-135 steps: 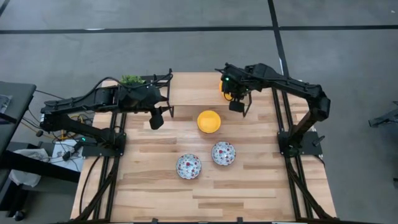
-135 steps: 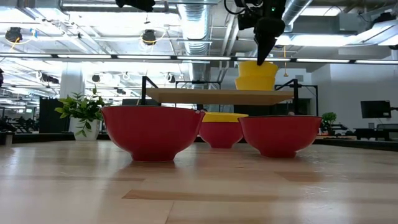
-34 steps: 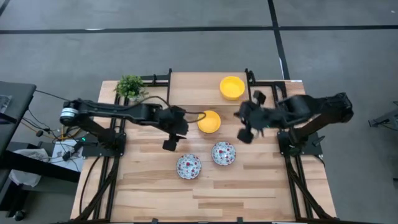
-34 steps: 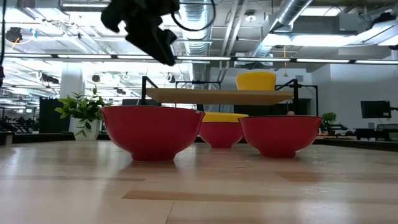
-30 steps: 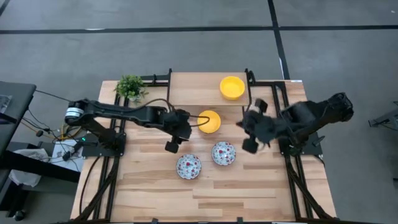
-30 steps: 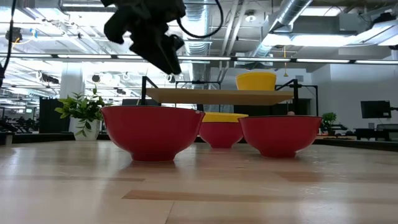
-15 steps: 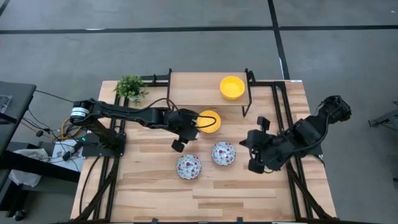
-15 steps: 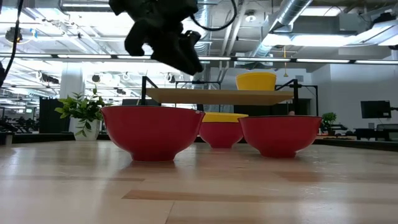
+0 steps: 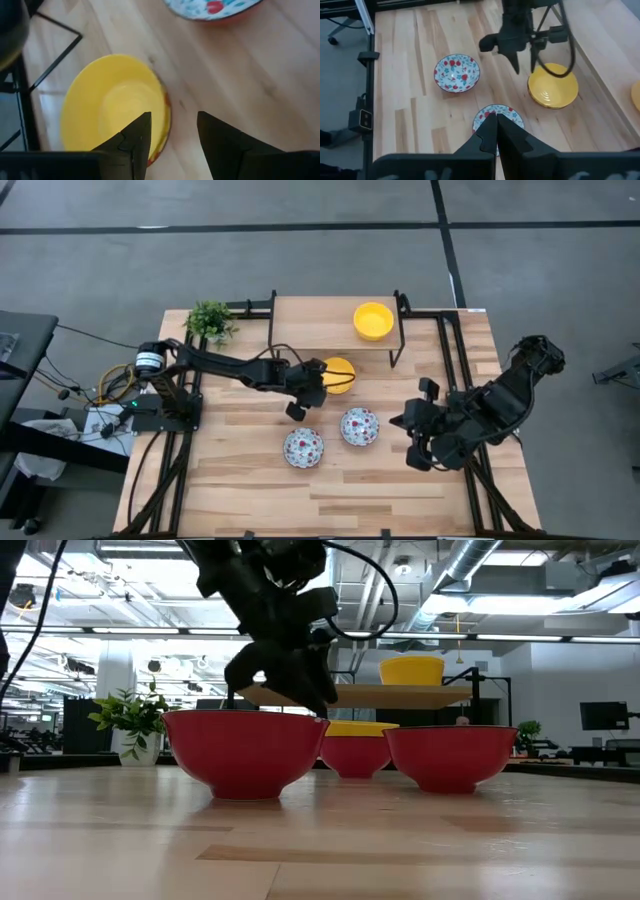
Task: Pick & Place Mini bowls
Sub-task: Stack the yellow bowl on the yellow bowl on the shelf
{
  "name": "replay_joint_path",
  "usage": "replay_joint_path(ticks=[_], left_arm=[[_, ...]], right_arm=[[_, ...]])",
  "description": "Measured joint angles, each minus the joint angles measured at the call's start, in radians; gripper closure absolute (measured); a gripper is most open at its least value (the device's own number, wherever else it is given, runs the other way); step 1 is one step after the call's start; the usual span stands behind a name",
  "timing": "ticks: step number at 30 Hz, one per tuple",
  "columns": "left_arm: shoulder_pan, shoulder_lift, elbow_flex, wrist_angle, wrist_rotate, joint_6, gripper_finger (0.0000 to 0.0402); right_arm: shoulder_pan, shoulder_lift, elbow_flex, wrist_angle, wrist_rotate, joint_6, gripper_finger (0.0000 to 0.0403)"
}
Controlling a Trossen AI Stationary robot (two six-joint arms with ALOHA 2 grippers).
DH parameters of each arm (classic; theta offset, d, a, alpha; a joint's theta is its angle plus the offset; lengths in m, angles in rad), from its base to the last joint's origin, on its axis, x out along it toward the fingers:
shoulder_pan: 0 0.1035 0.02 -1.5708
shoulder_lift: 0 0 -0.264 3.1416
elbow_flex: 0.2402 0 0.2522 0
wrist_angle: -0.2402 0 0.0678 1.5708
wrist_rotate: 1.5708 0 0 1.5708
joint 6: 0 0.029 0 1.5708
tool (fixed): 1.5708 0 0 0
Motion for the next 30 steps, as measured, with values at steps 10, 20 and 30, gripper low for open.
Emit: replay_joint_path(ticks=[10, 20, 30], left_arm=[[0.058, 0.0, 0.0, 0.016, 0.029, 0.001, 0.0243], [0.059, 0.0, 0.0, 0.013, 0.046, 0.02, 0.0243], [0.053, 0.039, 0.0, 0.008, 0.05, 0.016, 0.0243]], right_arm=[[0.016, 0.0, 0.0, 0.003, 0.015, 0.018, 0.0402], [0.016, 0.0, 0.0, 0.002, 0.015, 0.026, 0.0402], [0.016, 0.0, 0.0, 0.011, 0.016, 0.027, 0.0402]])
